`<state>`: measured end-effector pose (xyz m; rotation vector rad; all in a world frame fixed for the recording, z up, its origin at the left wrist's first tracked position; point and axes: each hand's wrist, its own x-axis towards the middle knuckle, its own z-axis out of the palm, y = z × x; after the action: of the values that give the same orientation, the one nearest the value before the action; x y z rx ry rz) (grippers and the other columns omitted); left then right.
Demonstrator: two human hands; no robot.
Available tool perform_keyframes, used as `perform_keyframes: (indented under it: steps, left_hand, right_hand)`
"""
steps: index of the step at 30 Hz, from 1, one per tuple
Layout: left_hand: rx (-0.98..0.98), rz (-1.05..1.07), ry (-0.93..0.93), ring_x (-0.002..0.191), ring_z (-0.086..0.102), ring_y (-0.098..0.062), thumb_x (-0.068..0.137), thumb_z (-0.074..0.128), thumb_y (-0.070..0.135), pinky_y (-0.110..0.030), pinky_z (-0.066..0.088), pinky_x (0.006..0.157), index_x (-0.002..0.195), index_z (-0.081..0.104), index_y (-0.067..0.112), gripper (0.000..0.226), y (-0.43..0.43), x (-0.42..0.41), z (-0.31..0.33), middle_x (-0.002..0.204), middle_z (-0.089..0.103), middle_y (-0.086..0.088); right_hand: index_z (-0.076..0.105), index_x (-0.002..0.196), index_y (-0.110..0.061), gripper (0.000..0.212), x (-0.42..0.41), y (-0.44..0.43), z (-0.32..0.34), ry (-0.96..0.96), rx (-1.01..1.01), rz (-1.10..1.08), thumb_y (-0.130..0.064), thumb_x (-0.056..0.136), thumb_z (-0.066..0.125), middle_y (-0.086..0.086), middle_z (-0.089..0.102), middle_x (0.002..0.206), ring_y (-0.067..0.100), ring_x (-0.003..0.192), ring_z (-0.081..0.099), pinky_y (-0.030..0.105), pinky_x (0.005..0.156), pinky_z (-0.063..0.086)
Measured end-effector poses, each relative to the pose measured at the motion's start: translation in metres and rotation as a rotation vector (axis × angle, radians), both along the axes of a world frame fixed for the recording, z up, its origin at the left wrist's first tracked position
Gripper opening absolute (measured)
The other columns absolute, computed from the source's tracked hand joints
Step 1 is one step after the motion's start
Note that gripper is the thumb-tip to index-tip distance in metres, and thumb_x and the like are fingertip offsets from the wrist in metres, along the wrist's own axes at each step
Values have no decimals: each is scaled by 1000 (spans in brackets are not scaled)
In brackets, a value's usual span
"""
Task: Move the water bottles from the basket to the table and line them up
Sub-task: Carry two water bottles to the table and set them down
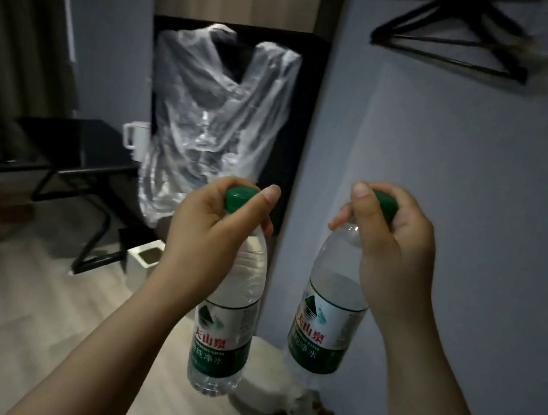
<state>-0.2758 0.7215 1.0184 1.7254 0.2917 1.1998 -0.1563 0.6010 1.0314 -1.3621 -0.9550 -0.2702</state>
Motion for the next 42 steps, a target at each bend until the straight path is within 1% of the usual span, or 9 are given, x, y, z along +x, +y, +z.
perform_keyframes:
  steps: [4,7,13,19,23,26,33,39,42]
  left_hand:
    - [-21,135,11,68,65,-23,80,58,48,-31,51,67,77,66,11,38,50,-34,-11,69,70,-3]
    - [-22,228,33,68,66,-15,78,57,50,-34,53,71,80,66,15,37,86,-52,-21,70,70,0]
    - [-10,418,46,66,65,-5,78,57,54,-18,51,65,79,65,23,32,162,-62,-40,70,70,6]
    - [36,599,76,68,64,-4,78,53,53,-14,50,64,77,63,22,33,246,-53,-32,71,68,9]
    - [39,696,53,70,64,-6,84,56,51,-12,49,66,77,63,19,33,295,-49,-32,72,68,6]
    - [-6,733,45,71,64,-7,83,54,52,-11,48,68,79,64,17,36,330,-50,-35,72,68,4]
    - [-42,772,37,69,63,-8,83,55,50,-13,48,67,79,65,18,34,422,-60,-47,71,68,1]
    - [-39,786,27,70,63,-5,81,53,51,-9,47,68,77,64,15,38,535,-87,-53,71,67,3]
    - [-25,792,38,73,63,-8,84,55,51,-12,48,70,76,64,16,38,596,-106,-47,71,67,2]
  right_hand:
    - [59,79,-25,19,-18,68,-7,-7,-10,116,-39,91,54,-6,68,69,2,65,62,6,62,43]
    - [59,80,-25,19,-27,116,-16,12,-19,218,-40,91,54,-4,68,68,5,65,64,9,62,45]
    - [60,83,-24,16,-27,218,-31,50,13,424,-38,91,55,-6,67,67,8,66,64,12,65,48]
    - [59,86,-24,13,-8,321,-31,28,38,567,-32,95,55,-8,67,68,2,64,63,10,65,46]
    - [59,85,-29,13,2,384,-30,24,27,614,-40,92,55,-7,68,69,7,64,65,15,64,49]
    - [59,84,-28,17,5,429,-36,29,-3,629,-43,90,54,-4,68,70,8,65,65,16,65,49]
    - [60,84,-24,21,-5,529,-53,34,-68,691,-43,91,54,-4,68,71,4,64,62,6,63,44]
    - [61,83,-22,24,-37,639,-58,15,-109,715,-43,92,53,-2,67,71,12,64,61,10,60,46]
    - [61,85,-23,24,-56,697,-52,20,-123,711,-45,92,53,0,67,72,15,65,62,20,62,49]
